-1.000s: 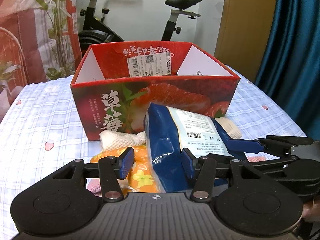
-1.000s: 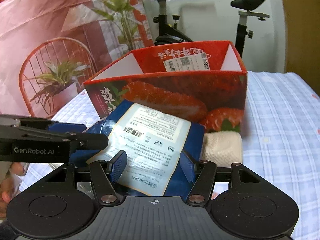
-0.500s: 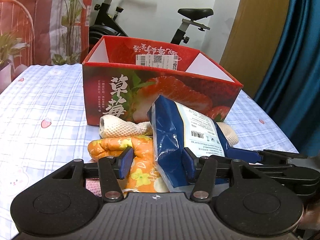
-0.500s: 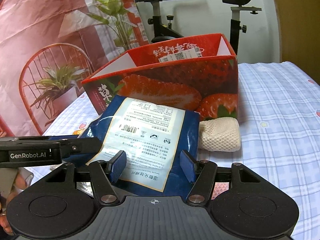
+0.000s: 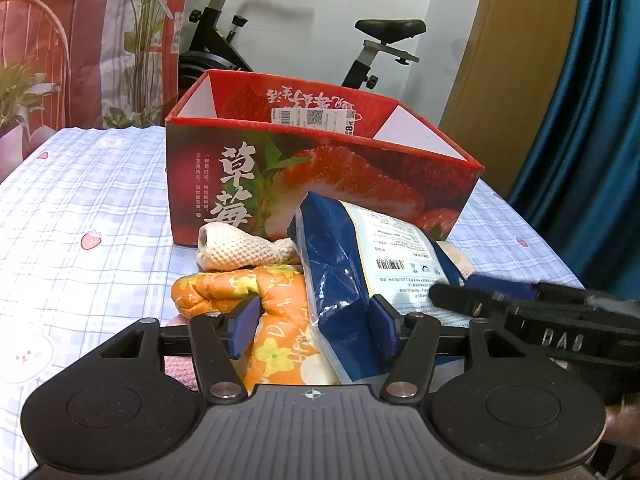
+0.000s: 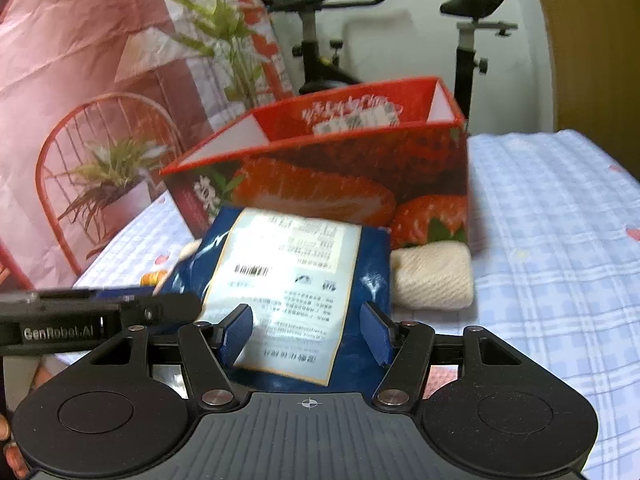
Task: Organize soft objects
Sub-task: 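Close both grippers on the edge of the blue packaged bag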
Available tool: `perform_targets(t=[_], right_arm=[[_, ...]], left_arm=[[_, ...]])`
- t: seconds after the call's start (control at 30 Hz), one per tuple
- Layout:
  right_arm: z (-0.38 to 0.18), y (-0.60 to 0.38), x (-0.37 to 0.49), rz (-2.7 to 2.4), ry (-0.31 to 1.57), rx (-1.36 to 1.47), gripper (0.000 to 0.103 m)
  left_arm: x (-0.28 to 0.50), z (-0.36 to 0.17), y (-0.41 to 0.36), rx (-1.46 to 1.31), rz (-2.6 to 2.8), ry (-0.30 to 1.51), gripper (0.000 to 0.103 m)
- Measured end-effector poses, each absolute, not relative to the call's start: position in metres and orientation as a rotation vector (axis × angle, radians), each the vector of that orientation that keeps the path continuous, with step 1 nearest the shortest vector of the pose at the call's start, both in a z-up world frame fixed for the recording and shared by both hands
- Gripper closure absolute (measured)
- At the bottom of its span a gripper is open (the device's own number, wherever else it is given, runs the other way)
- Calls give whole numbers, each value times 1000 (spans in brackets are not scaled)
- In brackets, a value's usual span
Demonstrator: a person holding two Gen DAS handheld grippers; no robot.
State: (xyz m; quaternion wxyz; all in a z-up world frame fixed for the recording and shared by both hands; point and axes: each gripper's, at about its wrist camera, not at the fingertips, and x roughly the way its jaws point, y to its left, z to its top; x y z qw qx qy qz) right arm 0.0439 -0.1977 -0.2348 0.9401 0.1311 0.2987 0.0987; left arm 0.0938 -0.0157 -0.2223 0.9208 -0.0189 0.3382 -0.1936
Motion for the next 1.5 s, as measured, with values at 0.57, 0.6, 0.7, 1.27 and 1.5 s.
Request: perform_targets(t=[0.57, 0.6, 0.7, 1.27, 1.5], right_arm=[[-246, -203, 40, 180, 579, 284, 41], [-246, -203, 39, 181, 576, 288, 43], [-246, -204, 37, 184, 572, 292, 49], [-245, -206, 26, 218, 544, 306, 73], [-247, -208, 29, 218, 548, 323, 73]], left_arm=[[89, -223, -11, -78, -388, 700, 39], [89, -223, -11, -81, -388, 702, 39], [87, -223, -11, -85, -385, 705, 39], [87, -210, 4, -123, -358, 694, 39], [102, -199, 6, -138, -375, 691, 40]])
